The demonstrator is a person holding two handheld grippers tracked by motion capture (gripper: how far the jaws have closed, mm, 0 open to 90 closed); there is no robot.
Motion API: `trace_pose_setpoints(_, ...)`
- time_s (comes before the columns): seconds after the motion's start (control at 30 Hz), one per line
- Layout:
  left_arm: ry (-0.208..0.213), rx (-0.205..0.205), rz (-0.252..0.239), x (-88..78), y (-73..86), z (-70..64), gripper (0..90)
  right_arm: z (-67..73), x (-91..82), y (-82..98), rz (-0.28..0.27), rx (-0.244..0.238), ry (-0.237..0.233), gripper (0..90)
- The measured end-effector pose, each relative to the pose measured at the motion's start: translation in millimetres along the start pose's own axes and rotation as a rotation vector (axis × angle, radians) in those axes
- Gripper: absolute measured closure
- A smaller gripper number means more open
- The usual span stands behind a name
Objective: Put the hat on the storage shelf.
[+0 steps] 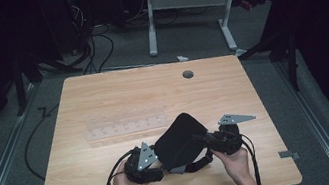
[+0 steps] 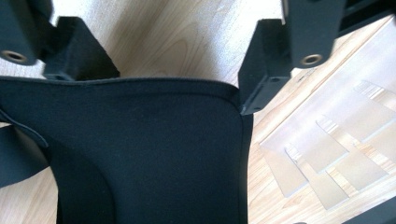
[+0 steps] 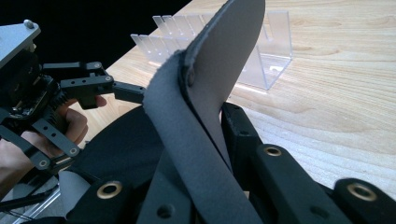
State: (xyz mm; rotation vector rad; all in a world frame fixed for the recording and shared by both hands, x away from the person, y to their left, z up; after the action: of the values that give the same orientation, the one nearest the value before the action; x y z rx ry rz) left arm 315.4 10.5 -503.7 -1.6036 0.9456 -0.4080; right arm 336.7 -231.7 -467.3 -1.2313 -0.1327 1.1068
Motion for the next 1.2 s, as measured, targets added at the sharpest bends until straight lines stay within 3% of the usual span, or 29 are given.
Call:
trace_pose_setpoints(0.13,-0.003,0.003,-0.007,-0.6,-1.2,-0.7,35.7,0.9,1.1,-0.4,-0.006,0.001,-0.018,82.7)
trace_pose_setpoints(0.23,0.005,0.000,-0.019,-1.0,-3.3,-1.2,38.4,3.0,4.1,-0.1,-0.001,0.020,-0.061,82.6)
trace_pose_setpoints(0.3,0.001,0.020,-0.008,0.7,-3.3,-2.3,40.0,5.3,7.6,0.5,-0.001,0.019,-0.072,82.6)
trace_pose_setpoints(0.57,0.003,0.019,-0.006,0.3,-2.9,-1.8,43.6,11.6,16.6,1.8,0.005,0.018,-0.099,82.3)
trace_pose_setpoints(0.67,0.018,0.020,0.001,-2.1,-4.0,-1.5,57.3,10.6,16.7,1.0,-0.005,0.030,-0.109,81.2)
trace_pose_setpoints(0.7,0.033,-0.001,0.000,-3.4,-5.5,-0.8,61.1,10.7,16.1,0.6,-0.007,0.023,-0.107,80.3)
trace_pose_setpoints(1.0,0.091,-0.007,0.013,-10.9,-10.4,-3.8,77.4,10.4,15.2,-1.3,-0.011,0.015,-0.108,75.6)
trace_pose_setpoints(1.2,0.139,-0.041,0.046,-14.5,-10.7,-3.9,86.0,7.3,12.7,-3.1,-0.024,0.017,-0.078,63.8)
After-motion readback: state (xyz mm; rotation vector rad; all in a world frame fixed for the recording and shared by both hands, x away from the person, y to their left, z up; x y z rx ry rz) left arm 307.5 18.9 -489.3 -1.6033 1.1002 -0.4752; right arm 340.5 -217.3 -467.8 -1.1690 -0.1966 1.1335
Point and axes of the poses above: each handheld gripper's, and its own axes: x roughly forward along the jaws, y roughly out of its underside, z roughly to its left, the point moved 1 cm from there along x, roughly forward along the jaws, and after that the axes turned 1 degree about x, right-handed, at the moved point
